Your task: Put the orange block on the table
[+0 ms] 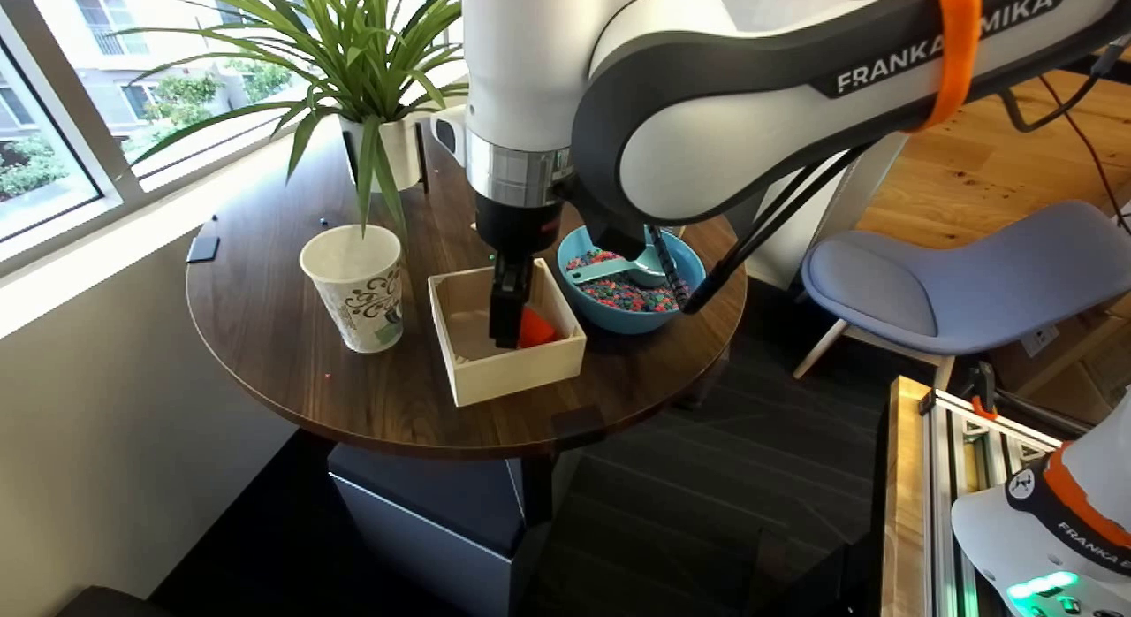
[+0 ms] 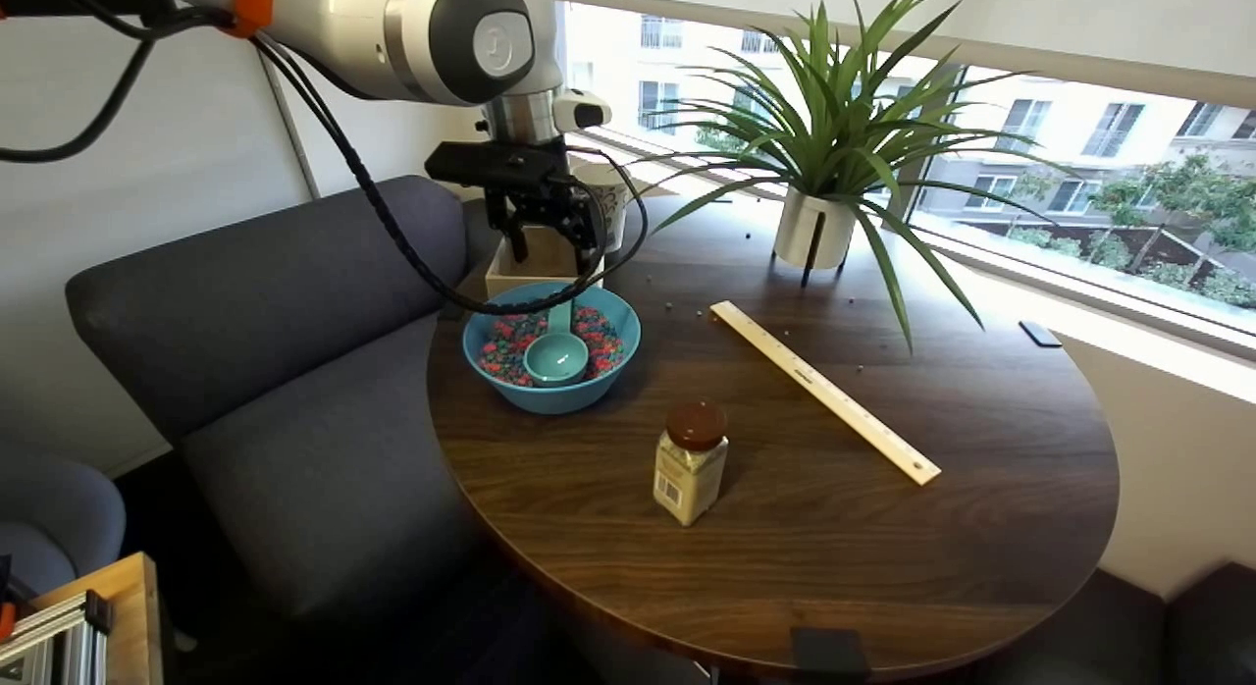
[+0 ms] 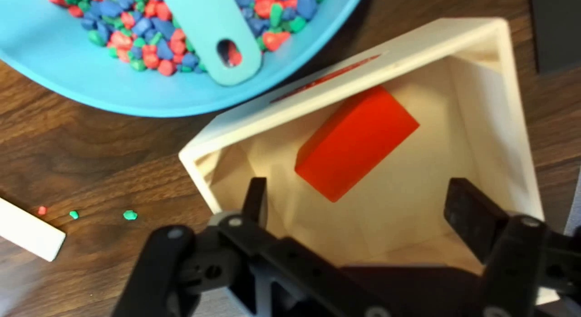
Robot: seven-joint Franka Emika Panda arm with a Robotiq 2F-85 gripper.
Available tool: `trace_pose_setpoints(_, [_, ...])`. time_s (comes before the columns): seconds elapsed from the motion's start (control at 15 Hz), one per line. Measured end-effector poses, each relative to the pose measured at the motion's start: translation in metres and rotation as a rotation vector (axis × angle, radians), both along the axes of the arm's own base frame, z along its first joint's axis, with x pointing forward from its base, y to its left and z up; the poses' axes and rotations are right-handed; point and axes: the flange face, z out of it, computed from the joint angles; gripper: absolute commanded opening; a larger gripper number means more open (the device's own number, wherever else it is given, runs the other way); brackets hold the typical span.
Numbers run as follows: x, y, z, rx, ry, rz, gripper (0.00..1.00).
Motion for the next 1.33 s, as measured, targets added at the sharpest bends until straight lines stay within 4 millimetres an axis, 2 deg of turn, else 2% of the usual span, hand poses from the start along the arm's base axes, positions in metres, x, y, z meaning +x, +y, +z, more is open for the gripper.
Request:
trace_pose_setpoints(0.53, [-0.01,-0.001,0.004,-0.018,0.05,-0.106,1.0])
trace_pose_setpoints(0.73, [-0.008,-0.002,0.005,-0.011,0.045,-0.147,1.0])
trace_pose_setpoints(1.07, [0.0,-0.007,0.005,0.013,0.008,-0.337,1.0])
trace_pose_setpoints(1.33, [0.004,-0.005,-0.004,0.016,0.011,-0.399,1.0])
